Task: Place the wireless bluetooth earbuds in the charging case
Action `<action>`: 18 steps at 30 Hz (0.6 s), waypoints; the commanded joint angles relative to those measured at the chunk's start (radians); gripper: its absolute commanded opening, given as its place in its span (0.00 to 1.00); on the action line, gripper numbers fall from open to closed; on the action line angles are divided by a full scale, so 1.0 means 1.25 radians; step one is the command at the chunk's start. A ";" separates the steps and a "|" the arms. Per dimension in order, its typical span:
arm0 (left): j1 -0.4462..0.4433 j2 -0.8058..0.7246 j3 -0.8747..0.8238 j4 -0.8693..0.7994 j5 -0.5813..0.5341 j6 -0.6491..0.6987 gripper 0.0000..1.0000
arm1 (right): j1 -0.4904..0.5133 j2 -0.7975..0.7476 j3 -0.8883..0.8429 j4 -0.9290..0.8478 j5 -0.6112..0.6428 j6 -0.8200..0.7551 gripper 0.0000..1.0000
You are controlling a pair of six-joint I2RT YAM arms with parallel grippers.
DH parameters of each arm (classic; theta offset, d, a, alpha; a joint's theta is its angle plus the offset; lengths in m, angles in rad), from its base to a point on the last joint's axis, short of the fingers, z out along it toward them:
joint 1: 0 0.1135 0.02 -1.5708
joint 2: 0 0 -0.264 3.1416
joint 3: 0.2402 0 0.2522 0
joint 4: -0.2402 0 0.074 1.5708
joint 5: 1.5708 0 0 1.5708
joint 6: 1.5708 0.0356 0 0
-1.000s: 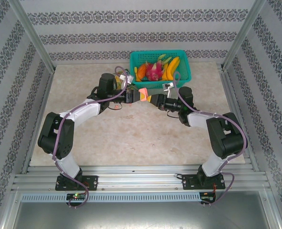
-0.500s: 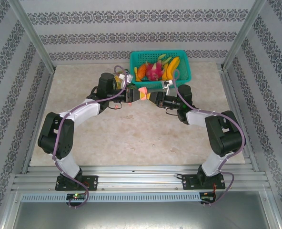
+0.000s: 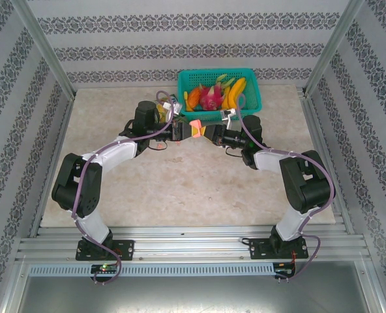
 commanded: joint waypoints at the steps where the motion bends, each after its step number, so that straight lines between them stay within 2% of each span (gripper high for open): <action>1: 0.005 0.002 -0.008 0.048 0.018 -0.007 0.09 | 0.007 0.014 0.020 0.046 0.006 0.008 0.17; 4: 0.004 0.001 -0.012 0.048 0.011 -0.008 0.14 | 0.008 0.012 0.019 0.047 0.006 0.012 0.10; 8: 0.004 0.002 -0.014 0.047 0.000 -0.008 0.29 | 0.007 0.006 0.015 0.046 0.009 0.015 0.09; 13: 0.004 -0.002 -0.019 0.044 -0.022 -0.007 0.56 | 0.005 -0.002 0.013 0.040 0.015 0.013 0.08; 18: 0.005 -0.018 -0.020 0.037 -0.049 0.001 0.77 | -0.004 -0.010 0.011 0.023 0.026 0.003 0.07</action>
